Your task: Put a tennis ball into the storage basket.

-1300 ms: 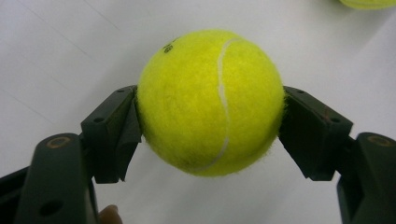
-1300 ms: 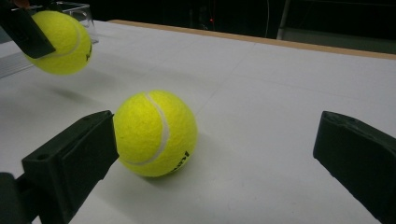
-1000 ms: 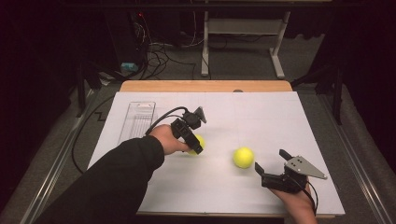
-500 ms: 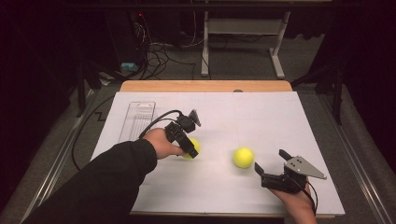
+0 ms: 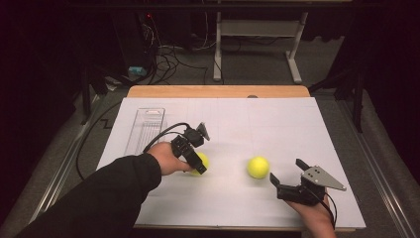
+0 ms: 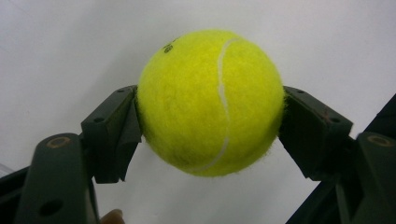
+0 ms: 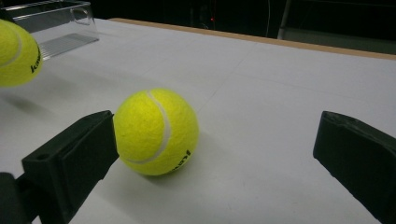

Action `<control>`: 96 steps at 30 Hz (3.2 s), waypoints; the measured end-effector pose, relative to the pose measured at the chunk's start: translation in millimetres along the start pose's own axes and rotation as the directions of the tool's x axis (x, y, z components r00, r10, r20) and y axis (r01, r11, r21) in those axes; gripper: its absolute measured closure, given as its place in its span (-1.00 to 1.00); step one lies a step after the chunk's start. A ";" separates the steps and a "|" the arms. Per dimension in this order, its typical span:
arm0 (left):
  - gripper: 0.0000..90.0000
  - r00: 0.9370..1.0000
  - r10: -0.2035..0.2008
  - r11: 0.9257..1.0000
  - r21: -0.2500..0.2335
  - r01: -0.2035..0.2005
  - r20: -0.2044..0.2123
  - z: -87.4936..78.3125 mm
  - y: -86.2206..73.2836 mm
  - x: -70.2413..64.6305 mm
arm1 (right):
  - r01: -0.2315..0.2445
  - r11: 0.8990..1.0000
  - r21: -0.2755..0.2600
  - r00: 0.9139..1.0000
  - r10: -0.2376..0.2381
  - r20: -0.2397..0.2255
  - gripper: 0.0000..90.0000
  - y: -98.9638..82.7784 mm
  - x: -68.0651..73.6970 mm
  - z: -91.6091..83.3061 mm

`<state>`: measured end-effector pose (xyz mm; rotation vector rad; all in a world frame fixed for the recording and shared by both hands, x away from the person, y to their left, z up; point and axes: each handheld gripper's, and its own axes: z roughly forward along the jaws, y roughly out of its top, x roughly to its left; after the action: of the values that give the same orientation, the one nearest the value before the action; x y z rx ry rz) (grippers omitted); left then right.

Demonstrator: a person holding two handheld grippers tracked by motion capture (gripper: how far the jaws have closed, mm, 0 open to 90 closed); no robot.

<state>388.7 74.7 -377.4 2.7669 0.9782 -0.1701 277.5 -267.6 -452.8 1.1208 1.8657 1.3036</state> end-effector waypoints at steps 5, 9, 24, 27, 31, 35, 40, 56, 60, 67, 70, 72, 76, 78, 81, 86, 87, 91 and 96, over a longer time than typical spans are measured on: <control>-0.41 1.000 -0.002 1.000 0.009 0.002 0.006 2.5 -3.6 -0.1 | 0.001 1.000 0.002 1.000 -0.001 0.001 -1.00 -0.1 0.0 0.1; -0.41 1.000 -0.012 1.000 0.010 0.012 0.008 3.5 -5.4 1.8 | 0.002 1.000 0.001 1.000 -0.002 0.001 -1.00 -0.3 0.4 0.4; -0.41 0.999 -0.043 0.999 0.023 0.042 0.020 7.8 -22.2 7.5 | -0.001 1.000 0.006 1.000 0.001 -0.001 -1.00 -0.3 0.8 0.5; -0.41 0.998 -0.053 0.998 0.017 0.053 0.025 6.2 -25.5 9.7 | -0.001 1.000 0.007 1.000 0.001 0.001 -1.00 -0.5 1.1 0.8; -0.41 0.998 -0.061 0.998 0.025 0.060 0.033 3.3 -28.9 12.7 | -0.001 1.000 0.007 1.000 0.001 0.001 -1.00 -0.5 1.2 0.7; -0.41 0.997 -0.062 0.998 0.032 0.061 0.046 -0.6 -30.6 14.6 | 0.001 1.000 0.007 1.000 -0.001 0.001 -1.00 -0.4 1.3 0.7; -0.41 0.996 -0.080 0.997 0.022 0.079 0.044 -8.8 -32.9 16.4 | 0.002 1.000 0.008 1.000 -0.002 -0.001 -1.00 -0.5 1.4 0.7; -0.41 0.994 -0.101 0.995 0.016 0.101 0.033 -36.0 -37.1 26.7 | 0.002 1.000 0.009 1.000 -0.002 0.000 -1.00 -0.6 2.0 1.1; -0.41 0.995 -0.099 0.995 0.024 0.099 0.023 -41.2 -36.8 28.1 | 0.001 1.000 0.009 1.000 -0.001 -0.002 -1.00 -0.7 1.6 0.8; -0.41 0.994 -0.108 0.994 0.027 0.108 0.014 -50.0 -38.0 31.8 | 0.004 1.000 0.010 1.000 -0.004 -0.003 -1.00 -0.8 1.4 1.1; -0.41 0.993 -0.114 0.993 0.028 0.113 0.012 -52.0 -39.0 33.7 | 0.004 1.000 0.009 1.000 -0.003 -0.003 -1.00 -0.8 1.5 1.1; -0.41 0.993 -0.118 0.993 0.025 0.118 0.008 -53.8 -39.8 35.5 | 0.004 1.000 0.009 1.000 -0.004 -0.002 -1.00 -0.9 1.6 1.2; -0.41 0.990 -0.138 0.990 0.021 0.138 0.005 -58.8 -41.8 40.3 | 0.004 1.000 0.009 1.000 -0.004 -0.002 -1.00 -0.9 1.8 1.3; -0.41 0.990 -0.143 0.990 0.021 0.143 0.007 -61.4 -42.9 43.3 | 0.003 1.000 0.010 1.000 -0.003 -0.002 -1.00 -1.0 1.7 1.4; -0.41 0.988 -0.157 0.987 0.020 0.157 0.007 -64.6 -44.8 48.0 | 0.002 1.000 0.010 1.000 -0.002 -0.003 -1.00 -1.0 1.9 1.6; -0.41 0.985 -0.172 0.985 0.017 0.171 0.008 -67.6 -49.5 54.1 | 0.005 1.000 0.010 1.000 -0.005 -0.002 -1.00 -0.8 1.9 1.1; -0.41 0.984 -0.176 0.984 0.015 0.176 0.007 -68.0 -50.8 55.3 | 0.005 1.000 0.009 1.000 -0.005 -0.001 -1.00 -0.8 1.9 1.0; -0.41 0.983 -0.183 0.983 0.019 0.183 0.003 -70.3 -53.8 59.0 | 0.004 1.000 0.009 1.000 -0.004 -0.001 -1.00 -0.9 1.6 1.2; -0.41 0.981 -0.194 0.981 0.013 0.194 -0.002 -72.2 -57.3 62.6 | 0.006 1.000 0.010 1.000 -0.006 0.000 -1.00 -0.8 1.9 1.1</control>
<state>403.9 172.7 -326.7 2.6799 1.2507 -0.2047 277.3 -265.5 -454.0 1.1200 1.8756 1.2922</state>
